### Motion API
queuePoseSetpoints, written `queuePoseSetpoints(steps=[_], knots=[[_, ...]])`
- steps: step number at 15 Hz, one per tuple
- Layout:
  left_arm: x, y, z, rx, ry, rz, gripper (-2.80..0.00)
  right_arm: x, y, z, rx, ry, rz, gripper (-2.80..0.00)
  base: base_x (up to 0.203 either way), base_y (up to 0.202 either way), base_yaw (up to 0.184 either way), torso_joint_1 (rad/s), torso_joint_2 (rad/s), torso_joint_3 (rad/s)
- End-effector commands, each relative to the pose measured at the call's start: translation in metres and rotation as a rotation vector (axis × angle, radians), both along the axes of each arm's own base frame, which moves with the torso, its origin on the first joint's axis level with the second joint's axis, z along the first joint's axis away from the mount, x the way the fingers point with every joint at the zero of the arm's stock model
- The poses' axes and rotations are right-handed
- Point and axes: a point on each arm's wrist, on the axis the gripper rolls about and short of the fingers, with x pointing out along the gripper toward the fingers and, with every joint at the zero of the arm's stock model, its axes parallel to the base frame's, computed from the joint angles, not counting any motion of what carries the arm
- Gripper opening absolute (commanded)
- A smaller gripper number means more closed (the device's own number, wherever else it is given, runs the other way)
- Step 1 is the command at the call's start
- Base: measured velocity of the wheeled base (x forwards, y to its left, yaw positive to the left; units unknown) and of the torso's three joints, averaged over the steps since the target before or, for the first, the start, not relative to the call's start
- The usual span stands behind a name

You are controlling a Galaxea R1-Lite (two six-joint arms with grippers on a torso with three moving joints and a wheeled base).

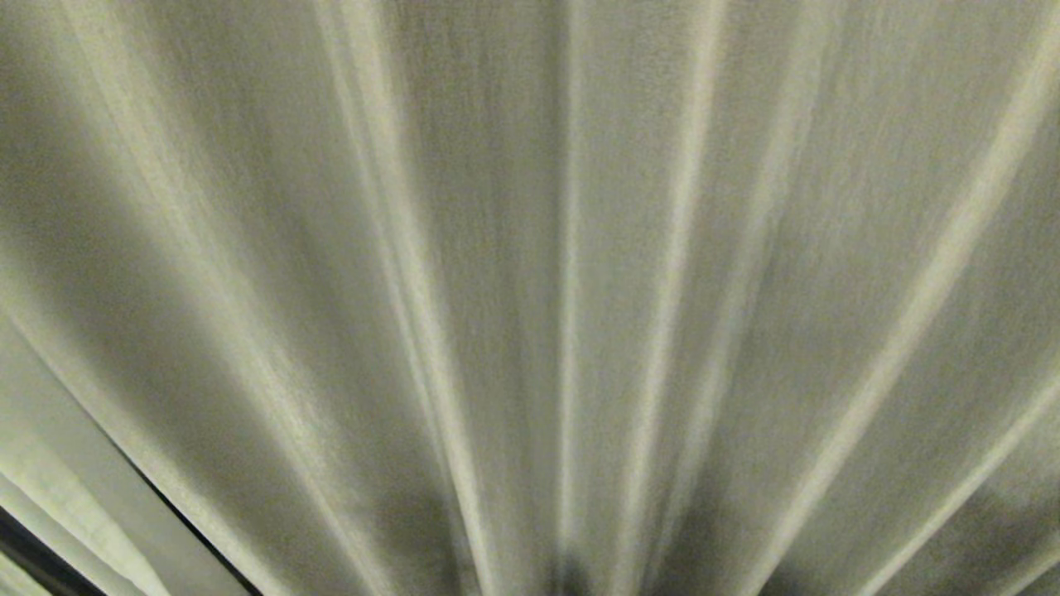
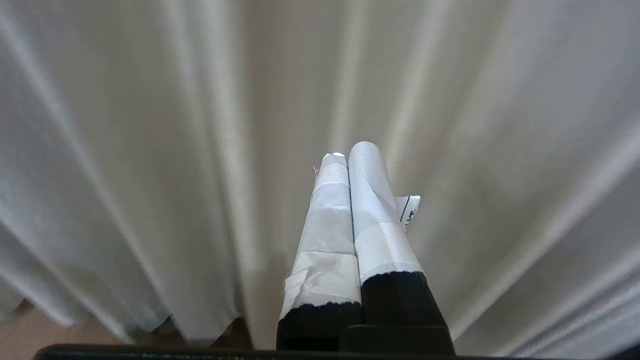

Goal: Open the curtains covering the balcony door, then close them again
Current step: Close the outer curtains on both sides

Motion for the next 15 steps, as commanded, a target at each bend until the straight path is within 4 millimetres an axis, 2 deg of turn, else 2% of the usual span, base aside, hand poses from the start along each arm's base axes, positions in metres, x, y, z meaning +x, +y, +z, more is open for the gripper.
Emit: queuePoseSetpoints(steps=[1,15], knots=[[0.0,0.0,0.0,-0.001,-0.001,0.001,-2.8,-0.0021,0.0,-0.0005,0.003,-0.027,0.001,-2.8,0.0,0.0,0.0,0.0,0.0,0.0],[0.0,0.0,0.0,-0.002,-0.001,0.0,-2.8,-0.0021,0.0,-0.0007,0.009,-0.026,0.001,-2.8,0.0,0.0,0.0,0.0,0.0,0.0]])
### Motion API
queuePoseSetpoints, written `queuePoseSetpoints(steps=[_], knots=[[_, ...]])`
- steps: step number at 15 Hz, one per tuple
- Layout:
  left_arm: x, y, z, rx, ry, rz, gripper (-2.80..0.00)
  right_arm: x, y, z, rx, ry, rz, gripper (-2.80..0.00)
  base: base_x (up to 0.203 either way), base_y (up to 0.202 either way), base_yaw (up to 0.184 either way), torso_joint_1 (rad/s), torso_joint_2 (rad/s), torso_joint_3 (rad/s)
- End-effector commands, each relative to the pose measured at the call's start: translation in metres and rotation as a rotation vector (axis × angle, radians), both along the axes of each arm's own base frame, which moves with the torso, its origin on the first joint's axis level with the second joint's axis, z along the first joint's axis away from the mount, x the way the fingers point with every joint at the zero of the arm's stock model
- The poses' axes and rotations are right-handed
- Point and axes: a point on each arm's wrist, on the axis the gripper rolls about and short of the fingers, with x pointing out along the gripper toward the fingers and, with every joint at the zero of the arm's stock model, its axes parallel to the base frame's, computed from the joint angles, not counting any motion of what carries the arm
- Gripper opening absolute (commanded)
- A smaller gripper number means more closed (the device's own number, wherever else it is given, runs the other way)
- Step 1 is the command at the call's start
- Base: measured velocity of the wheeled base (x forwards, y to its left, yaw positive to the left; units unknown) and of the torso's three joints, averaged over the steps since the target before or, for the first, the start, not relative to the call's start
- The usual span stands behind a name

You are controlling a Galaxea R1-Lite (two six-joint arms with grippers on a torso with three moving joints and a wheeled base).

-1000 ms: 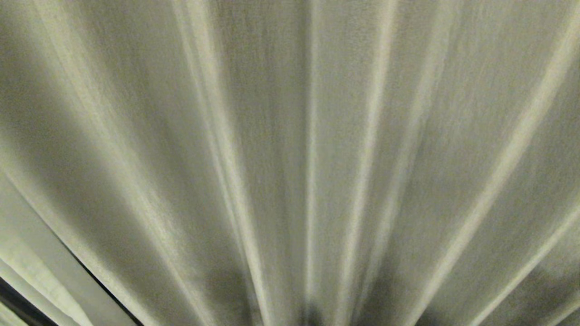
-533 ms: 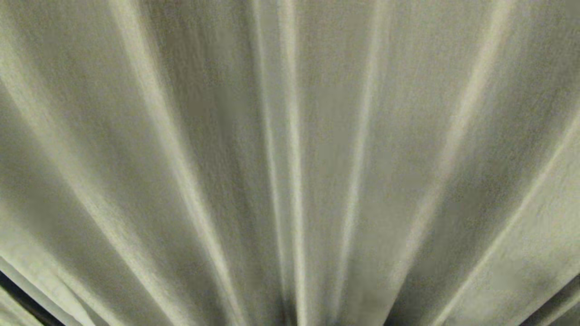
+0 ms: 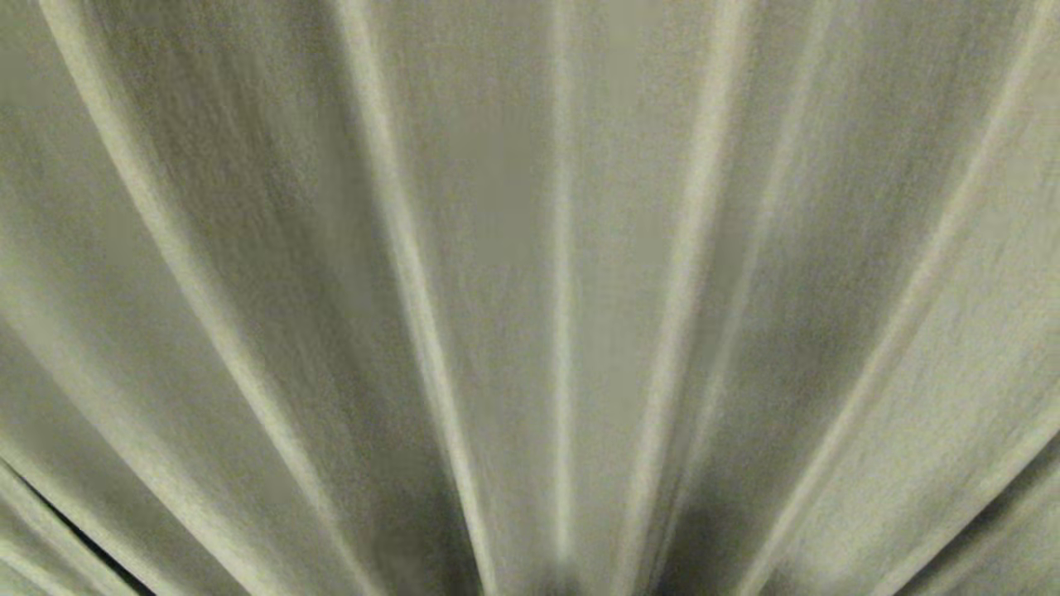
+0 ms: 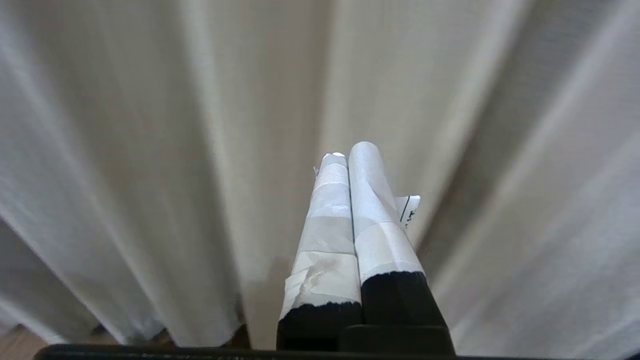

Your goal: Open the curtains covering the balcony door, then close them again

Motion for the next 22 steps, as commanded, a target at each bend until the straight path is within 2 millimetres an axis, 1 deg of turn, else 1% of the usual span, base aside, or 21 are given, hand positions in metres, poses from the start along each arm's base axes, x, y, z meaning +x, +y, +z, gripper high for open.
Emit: queuePoseSetpoints(steps=[1,8,10,22], knots=[[0.0,0.0,0.0,0.0,-0.001,0.0,-2.8,0.0,0.0,-0.0001,-0.001,0.001,0.001,-2.8,0.0,0.0,0.0,0.0,0.0,0.0],[0.0,0.0,0.0,-0.003,-0.001,0.002,-2.8,0.0,0.0,0.0,-0.001,-0.001,0.001,-2.8,0.0,0.0,0.0,0.0,0.0,0.0],[0.0,0.0,0.0,-0.001,-0.001,0.0,-2.8,0.0,0.0,-0.0001,-0.001,0.001,0.001,-2.8,0.001,0.084,-0.012,0.003,0.0,0.0],[0.0,0.0,0.0,-0.003,-0.001,0.0,-2.8,0.0,0.0,-0.0001,-0.001,0.001,0.001,-2.8,0.0,0.191,0.0,0.0,0.0,0.001]])
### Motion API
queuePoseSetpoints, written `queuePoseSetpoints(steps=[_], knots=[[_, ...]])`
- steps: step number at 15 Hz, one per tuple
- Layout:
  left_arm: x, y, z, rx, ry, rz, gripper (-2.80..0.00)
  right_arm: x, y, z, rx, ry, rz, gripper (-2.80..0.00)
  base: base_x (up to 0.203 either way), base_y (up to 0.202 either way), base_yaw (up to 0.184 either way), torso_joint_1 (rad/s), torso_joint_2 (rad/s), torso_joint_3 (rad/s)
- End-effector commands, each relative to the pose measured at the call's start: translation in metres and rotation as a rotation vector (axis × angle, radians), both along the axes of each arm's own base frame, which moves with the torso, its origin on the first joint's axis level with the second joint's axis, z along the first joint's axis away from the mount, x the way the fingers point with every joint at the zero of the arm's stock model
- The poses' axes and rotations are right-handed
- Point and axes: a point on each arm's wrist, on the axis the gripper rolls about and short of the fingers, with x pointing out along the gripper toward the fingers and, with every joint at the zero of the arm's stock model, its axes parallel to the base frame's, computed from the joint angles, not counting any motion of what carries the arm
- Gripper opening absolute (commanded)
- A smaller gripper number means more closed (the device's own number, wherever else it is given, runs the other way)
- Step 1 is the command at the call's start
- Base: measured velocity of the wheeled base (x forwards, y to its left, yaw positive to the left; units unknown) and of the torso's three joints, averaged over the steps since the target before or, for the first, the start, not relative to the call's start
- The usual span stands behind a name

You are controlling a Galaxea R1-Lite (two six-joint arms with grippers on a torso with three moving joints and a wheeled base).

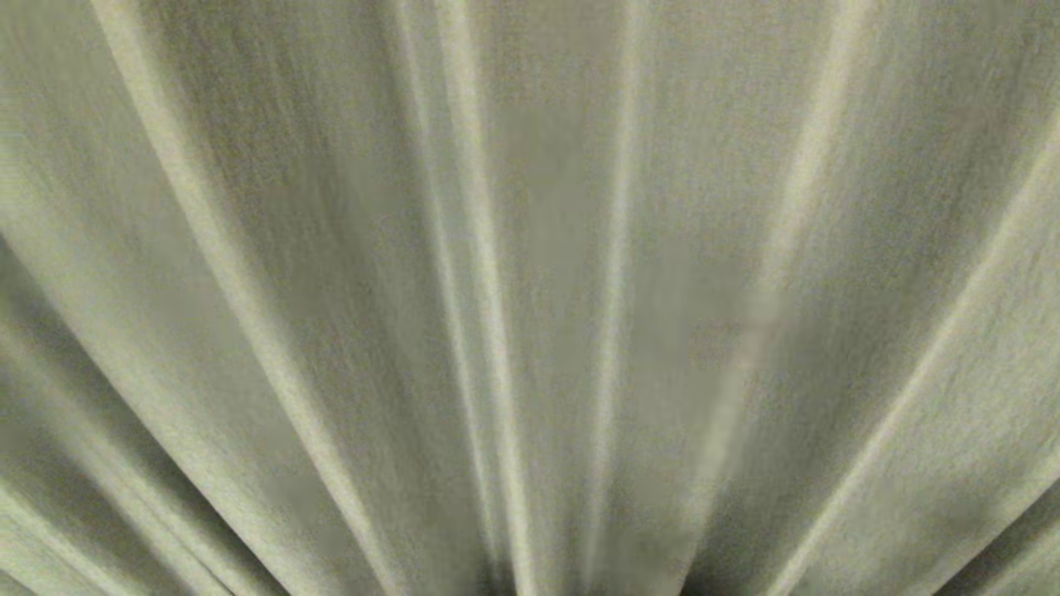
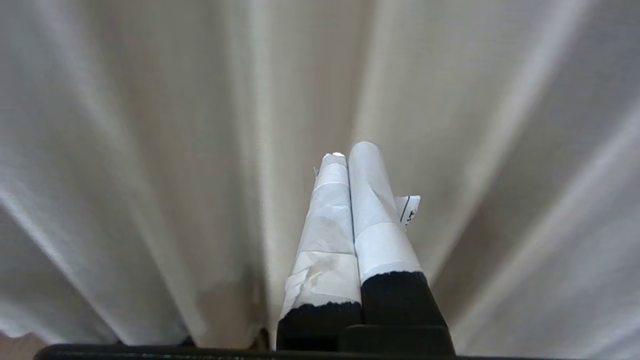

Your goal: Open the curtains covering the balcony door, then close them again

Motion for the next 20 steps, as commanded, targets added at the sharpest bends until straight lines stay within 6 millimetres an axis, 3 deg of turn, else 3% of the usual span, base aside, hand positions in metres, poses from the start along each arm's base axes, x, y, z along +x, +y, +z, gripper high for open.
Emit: queuePoseSetpoints(steps=[1,20], knots=[[0.0,0.0,0.0,0.0,-0.001,0.001,-2.8,0.0,0.0,0.0,-0.001,0.0,0.001,-2.8,0.0,0.196,0.0,0.002,0.0,0.002],[0.0,0.0,0.0002,0.0,-0.002,0.001,-2.8,0.0,0.0,-0.0001,-0.001,0.001,0.001,-2.8,0.0,0.191,0.0,0.002,0.0,0.003]])
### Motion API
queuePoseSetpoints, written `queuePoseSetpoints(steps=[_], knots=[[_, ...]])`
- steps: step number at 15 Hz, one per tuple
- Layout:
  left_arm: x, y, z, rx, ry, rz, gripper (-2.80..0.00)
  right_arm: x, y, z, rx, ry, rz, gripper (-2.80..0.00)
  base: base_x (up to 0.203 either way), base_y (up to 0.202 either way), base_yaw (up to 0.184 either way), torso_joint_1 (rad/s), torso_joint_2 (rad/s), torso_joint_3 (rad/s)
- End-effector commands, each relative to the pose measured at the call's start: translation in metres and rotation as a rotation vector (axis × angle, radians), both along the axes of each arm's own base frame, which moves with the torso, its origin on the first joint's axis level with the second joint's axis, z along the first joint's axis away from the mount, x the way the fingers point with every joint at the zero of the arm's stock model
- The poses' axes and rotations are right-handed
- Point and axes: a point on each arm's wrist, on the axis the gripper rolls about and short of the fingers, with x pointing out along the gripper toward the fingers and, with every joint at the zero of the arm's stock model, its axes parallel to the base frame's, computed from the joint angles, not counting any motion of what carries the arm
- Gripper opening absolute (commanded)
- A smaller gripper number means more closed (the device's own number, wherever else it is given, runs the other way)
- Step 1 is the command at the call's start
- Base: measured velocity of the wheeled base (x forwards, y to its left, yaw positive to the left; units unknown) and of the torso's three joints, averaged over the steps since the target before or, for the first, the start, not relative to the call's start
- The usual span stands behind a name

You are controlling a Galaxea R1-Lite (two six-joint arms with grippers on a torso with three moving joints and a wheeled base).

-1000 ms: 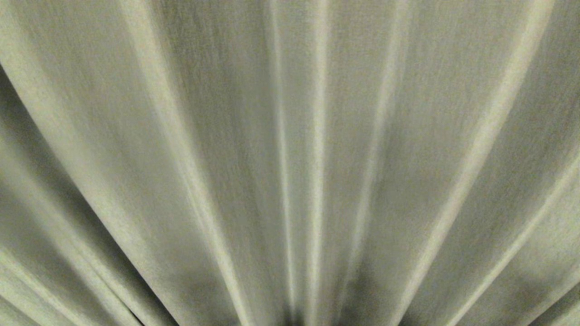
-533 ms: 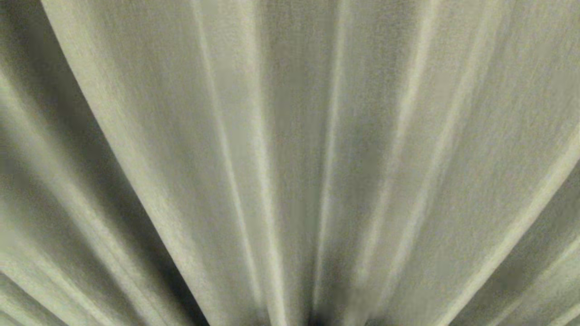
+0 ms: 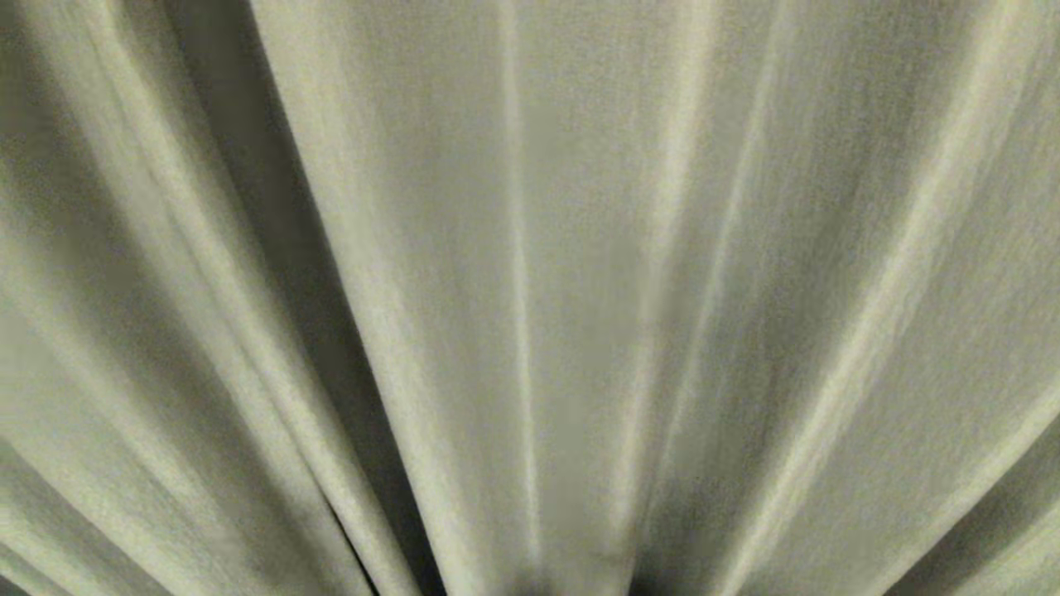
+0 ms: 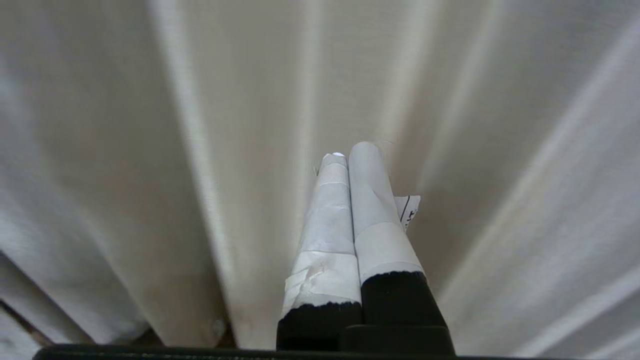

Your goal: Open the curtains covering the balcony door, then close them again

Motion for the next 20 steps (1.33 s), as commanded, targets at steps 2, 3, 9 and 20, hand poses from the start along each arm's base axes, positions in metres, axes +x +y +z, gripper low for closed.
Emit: queuePoseSetpoints(steps=[2,3,9,20], knots=[[0.0,0.0,0.0,-0.001,0.0,0.001,-2.8,0.0,0.0,-0.0001,-0.001,0.001,0.002,-2.8,0.0,0.19,0.001,0.002,0.0,0.001],[0.0,0.0,0.0,-0.001,0.0,0.001,-2.8,0.0,0.0,-0.0001,-0.001,0.001,0.002,-2.8,0.0,0.191,0.0,0.006,0.01,0.002],[0.0,0.0,0.0,-0.001,0.0,0.001,-2.8,0.0,0.0,-0.0001,-0.001,0.001,0.002,-2.8,0.0,0.192,0.001,0.003,0.0,0.0],[0.0,0.0,0.0,0.001,0.0,0.001,-2.8,0.0,0.0,0.0,-0.001,-0.001,0.002,-2.8,0.0,0.16,0.002,0.001,0.0,0.002]])
